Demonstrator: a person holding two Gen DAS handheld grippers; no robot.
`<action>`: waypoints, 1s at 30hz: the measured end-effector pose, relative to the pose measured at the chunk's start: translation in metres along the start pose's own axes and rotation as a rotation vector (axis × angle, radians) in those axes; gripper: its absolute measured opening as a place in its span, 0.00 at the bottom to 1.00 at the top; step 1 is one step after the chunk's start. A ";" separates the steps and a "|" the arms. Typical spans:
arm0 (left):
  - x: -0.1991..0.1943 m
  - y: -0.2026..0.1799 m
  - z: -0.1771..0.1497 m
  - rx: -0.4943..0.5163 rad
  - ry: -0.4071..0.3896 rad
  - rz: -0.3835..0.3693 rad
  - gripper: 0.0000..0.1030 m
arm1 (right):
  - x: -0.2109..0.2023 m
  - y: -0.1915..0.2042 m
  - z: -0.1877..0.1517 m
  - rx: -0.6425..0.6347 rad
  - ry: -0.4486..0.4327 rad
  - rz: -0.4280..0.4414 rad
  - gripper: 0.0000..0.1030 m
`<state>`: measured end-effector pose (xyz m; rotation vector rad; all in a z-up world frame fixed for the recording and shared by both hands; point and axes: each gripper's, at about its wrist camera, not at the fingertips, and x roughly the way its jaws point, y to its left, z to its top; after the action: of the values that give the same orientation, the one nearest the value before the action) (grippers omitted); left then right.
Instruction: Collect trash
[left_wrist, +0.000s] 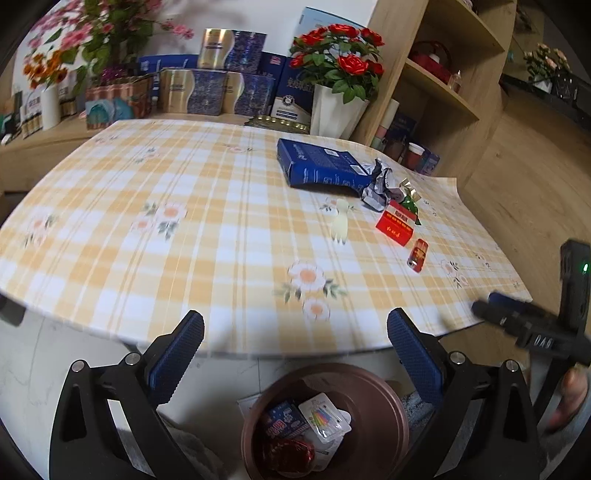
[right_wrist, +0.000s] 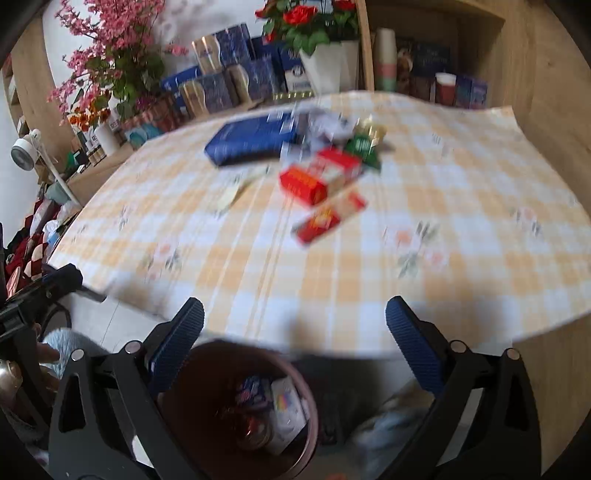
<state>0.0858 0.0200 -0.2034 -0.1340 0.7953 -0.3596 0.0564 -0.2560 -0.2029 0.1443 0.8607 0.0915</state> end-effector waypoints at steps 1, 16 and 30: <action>0.002 -0.001 0.007 0.009 -0.004 0.001 0.94 | 0.000 -0.002 0.008 -0.009 -0.005 -0.010 0.94; 0.055 -0.004 0.095 0.139 -0.041 0.089 0.94 | 0.096 -0.007 0.172 -0.146 0.009 -0.134 0.93; 0.083 0.007 0.094 0.172 -0.010 0.114 0.94 | 0.178 -0.002 0.209 -0.059 0.095 -0.194 0.22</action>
<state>0.2089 -0.0054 -0.1956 0.0698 0.7555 -0.3178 0.3311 -0.2519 -0.2019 0.0008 0.9620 -0.0578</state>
